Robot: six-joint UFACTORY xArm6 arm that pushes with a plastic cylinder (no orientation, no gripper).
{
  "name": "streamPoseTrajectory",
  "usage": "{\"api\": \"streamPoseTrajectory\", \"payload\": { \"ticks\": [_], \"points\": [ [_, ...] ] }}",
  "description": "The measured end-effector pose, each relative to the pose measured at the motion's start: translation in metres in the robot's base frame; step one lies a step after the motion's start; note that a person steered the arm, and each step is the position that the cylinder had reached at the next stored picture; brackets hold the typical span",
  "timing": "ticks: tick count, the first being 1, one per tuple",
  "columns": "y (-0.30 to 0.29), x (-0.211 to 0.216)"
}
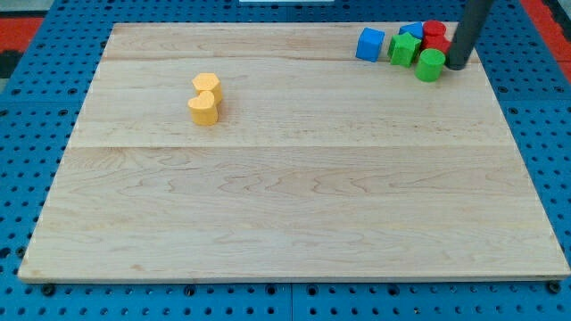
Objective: Slide the red star into the green star
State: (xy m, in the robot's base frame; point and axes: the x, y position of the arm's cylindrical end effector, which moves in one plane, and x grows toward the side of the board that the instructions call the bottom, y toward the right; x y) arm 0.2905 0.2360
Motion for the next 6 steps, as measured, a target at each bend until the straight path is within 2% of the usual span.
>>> {"api": "streamPoseTrajectory", "payload": {
  "ticks": [1, 2, 4, 5, 6],
  "points": [
    [-0.036, 0.000],
    [-0.043, 0.000],
    [0.014, 0.000],
    [0.018, -0.020],
    [0.009, -0.016]
  ]
}}
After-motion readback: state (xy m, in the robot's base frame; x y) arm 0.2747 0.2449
